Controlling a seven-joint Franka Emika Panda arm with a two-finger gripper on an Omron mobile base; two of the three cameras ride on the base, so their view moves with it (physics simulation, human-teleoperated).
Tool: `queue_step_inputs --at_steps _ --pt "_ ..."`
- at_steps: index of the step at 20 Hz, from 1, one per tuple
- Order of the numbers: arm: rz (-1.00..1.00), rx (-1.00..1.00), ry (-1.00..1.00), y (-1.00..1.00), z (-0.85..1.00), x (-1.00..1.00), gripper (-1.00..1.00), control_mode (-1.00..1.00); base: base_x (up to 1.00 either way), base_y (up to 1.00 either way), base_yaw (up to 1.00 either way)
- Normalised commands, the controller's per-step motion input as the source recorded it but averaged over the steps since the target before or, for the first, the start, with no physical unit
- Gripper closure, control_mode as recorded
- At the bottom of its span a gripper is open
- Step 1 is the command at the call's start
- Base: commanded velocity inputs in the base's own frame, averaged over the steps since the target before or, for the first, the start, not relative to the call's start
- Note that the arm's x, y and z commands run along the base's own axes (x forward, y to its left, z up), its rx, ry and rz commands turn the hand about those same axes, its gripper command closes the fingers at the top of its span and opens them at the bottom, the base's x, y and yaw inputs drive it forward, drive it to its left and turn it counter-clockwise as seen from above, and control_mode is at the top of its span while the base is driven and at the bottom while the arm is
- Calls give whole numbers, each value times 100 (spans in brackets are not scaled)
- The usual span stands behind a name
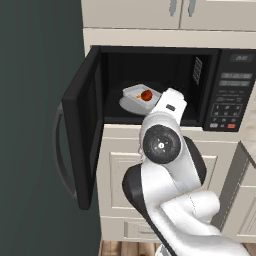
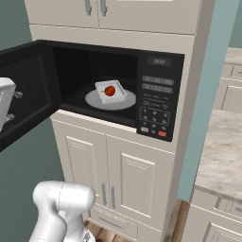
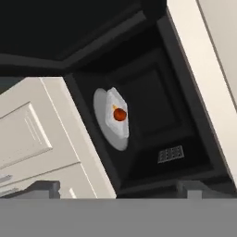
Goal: Place the tupperware containing the shrimp and tomato meal in the microwave. Close the microwave door and press the start button to reheat the meal.
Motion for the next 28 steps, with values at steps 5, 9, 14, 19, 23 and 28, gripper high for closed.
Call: queue_step_inputs --at_steps 5,9,14,19,23,28 --pt "10 -28 -1 58 -23 -72 -100 -100 0 0 0" --pt "6 -27 0 62 -14 -62 -100 -100 0 0 0" --pt "2 -26 0 68 -3 -31 -100 -100 0 0 0" --pt "0 -26 4 74 -1 -8 -100 -100 0 0 0" --pt "0 -26 7 78 -5 0 -100 -100 0 0 0" --pt "0 -24 5 74 -10 0 -100 -100 0 0 0"
